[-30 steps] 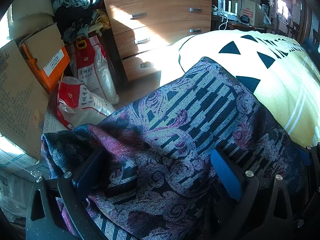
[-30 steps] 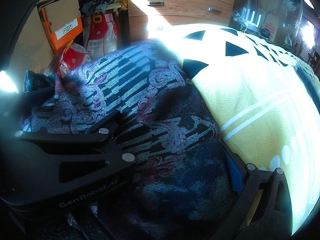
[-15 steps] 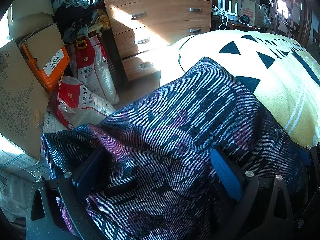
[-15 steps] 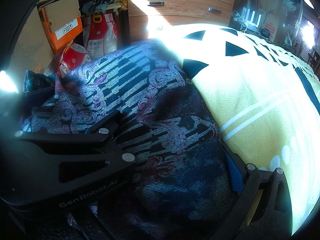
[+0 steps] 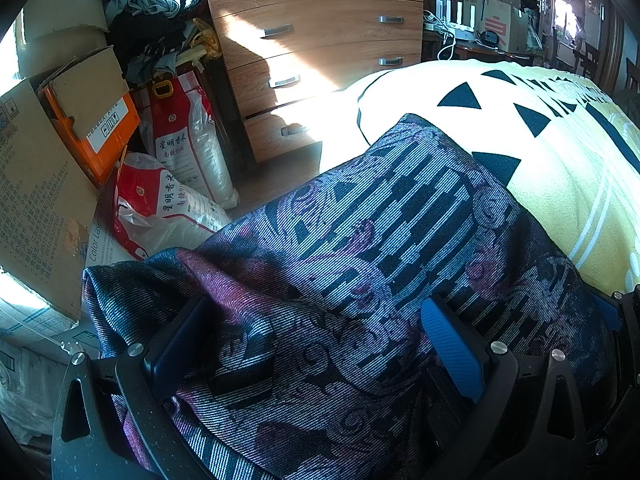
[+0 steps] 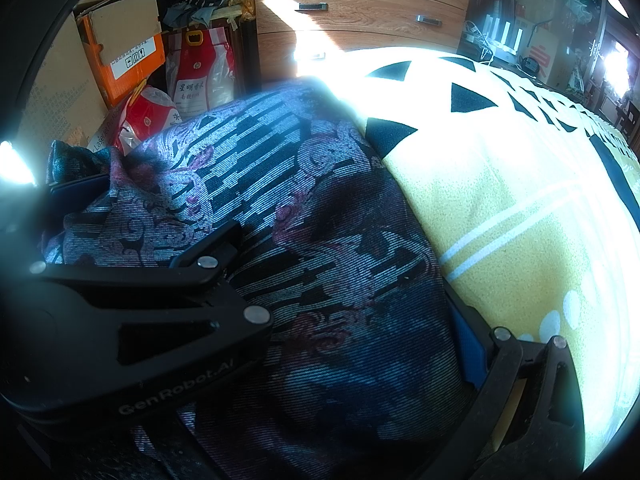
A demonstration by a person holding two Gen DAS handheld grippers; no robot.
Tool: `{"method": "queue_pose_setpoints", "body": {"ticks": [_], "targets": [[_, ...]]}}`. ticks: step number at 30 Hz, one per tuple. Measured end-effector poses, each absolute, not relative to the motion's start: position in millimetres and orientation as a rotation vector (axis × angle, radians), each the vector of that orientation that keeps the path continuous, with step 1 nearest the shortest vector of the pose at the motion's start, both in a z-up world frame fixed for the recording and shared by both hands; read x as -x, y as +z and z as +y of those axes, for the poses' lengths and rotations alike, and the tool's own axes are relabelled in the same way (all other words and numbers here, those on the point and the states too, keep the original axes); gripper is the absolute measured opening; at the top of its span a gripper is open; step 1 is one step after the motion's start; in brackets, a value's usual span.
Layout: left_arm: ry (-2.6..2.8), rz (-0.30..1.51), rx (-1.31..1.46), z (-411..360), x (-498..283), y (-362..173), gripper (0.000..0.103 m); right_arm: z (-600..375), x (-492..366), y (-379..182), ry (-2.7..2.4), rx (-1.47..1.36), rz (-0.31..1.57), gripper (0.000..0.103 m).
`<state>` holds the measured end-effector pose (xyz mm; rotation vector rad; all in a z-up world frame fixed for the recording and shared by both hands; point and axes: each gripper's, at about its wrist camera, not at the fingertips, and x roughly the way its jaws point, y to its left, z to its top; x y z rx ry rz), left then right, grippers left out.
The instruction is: Fold small clothes
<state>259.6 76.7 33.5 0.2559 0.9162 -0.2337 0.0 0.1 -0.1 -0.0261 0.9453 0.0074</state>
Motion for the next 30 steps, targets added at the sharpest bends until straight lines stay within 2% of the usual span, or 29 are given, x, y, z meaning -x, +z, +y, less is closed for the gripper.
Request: {"method": "queue_pose_setpoints", "body": {"ticks": [30], "targets": [[-0.238, 0.902, -0.221, 82.8, -256.1, 33.4, 0.103, -1.0, 1.5, 0.7, 0.01, 0.027, 0.944, 0.103]]}}
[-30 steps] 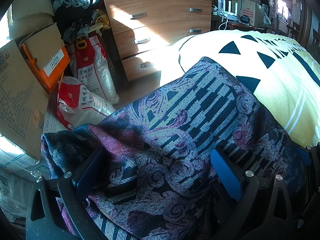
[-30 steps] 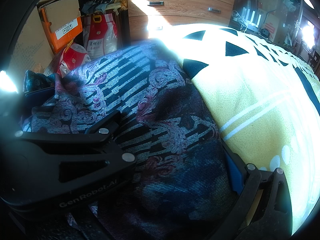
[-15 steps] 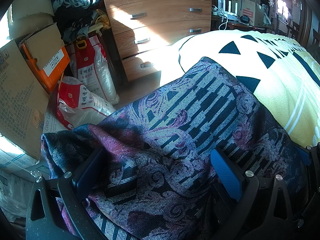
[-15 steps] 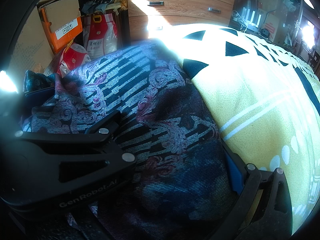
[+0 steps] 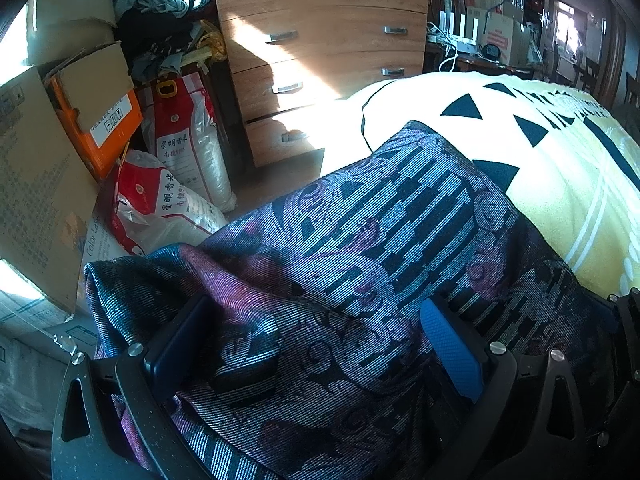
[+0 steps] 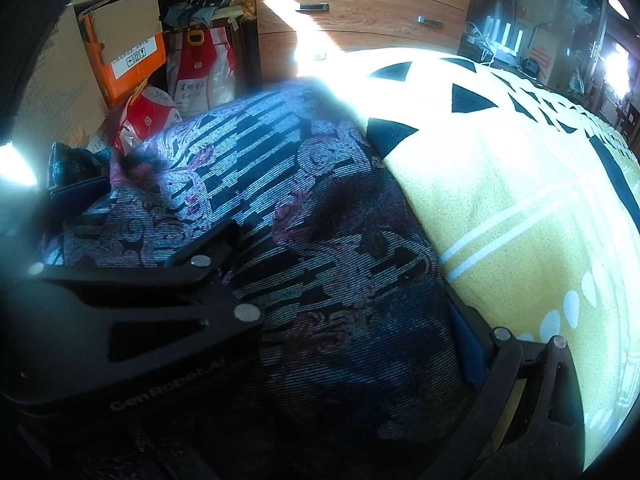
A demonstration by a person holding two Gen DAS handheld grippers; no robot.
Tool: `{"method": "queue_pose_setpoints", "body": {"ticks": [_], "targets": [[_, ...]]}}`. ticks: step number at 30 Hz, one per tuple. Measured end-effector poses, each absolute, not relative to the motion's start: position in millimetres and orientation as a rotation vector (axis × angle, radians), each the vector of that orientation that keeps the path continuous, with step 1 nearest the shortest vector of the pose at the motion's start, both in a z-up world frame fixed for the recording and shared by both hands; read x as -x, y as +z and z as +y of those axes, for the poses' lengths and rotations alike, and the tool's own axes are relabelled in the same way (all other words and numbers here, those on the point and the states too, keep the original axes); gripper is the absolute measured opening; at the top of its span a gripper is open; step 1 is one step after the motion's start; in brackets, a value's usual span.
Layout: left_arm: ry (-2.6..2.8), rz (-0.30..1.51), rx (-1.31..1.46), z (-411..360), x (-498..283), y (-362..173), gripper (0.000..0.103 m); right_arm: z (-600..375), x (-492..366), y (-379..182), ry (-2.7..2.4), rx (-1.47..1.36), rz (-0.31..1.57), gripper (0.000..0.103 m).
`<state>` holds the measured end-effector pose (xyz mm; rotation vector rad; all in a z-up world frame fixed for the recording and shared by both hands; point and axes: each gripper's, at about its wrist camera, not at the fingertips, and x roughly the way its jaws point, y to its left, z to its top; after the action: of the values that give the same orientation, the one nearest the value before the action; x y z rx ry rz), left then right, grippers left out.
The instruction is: Fold small clothes
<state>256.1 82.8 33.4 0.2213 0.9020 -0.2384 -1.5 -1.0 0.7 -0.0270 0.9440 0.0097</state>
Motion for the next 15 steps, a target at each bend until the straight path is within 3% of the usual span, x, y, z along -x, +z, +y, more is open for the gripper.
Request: {"method": "queue_pose_setpoints", "body": {"ticks": [15], "targets": [[-0.214, 0.901, -0.251, 73.7, -256.1, 33.9, 0.103, 2.2, 2.3, 0.9, 0.008, 0.033, 0.942, 0.103]]}}
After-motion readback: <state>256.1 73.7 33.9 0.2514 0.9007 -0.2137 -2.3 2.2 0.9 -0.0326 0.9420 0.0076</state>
